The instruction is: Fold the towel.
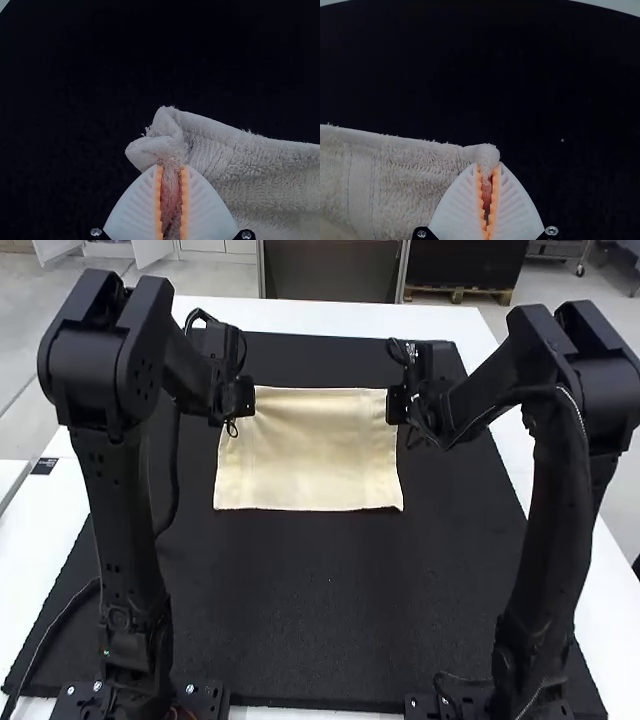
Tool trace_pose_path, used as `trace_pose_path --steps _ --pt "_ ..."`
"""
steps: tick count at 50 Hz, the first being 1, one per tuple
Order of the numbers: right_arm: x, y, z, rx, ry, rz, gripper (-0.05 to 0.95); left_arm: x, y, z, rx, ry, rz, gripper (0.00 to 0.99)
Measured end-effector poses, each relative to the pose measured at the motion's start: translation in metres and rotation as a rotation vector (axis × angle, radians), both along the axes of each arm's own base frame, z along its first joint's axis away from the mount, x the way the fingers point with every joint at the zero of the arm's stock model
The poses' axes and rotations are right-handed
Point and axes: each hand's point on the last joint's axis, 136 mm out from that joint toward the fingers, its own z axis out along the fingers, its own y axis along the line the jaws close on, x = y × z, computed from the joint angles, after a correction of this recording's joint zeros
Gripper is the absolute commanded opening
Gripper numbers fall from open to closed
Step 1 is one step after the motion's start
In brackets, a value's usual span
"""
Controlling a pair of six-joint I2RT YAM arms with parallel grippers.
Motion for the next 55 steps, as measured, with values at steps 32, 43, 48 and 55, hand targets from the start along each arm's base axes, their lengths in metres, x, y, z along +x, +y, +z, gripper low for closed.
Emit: trace_pose_path --steps 32,43,48,55 --pt "-0.009 -0.002 -0.008 -0.004 0.018 0.003 0.01 -0.008 0.001 -0.012 0.002 0.029 -0.001 0.115" --pt "-0.014 -0.003 0.002 0.003 0.002 0.007 0.01 -0.011 0.0 -0.013 0.001 0.031 -0.003 0.115" --pt "-0.013 -0.003 0.007 0.006 -0.009 0.007 0.01 -0.01 0.0 -0.003 -0.001 0.012 -0.003 0.115" --pt "-0.016 -0.004 0.005 0.005 -0.005 0.007 0.01 -0.012 0.0 0.008 -0.003 -0.012 -0.003 0.115"
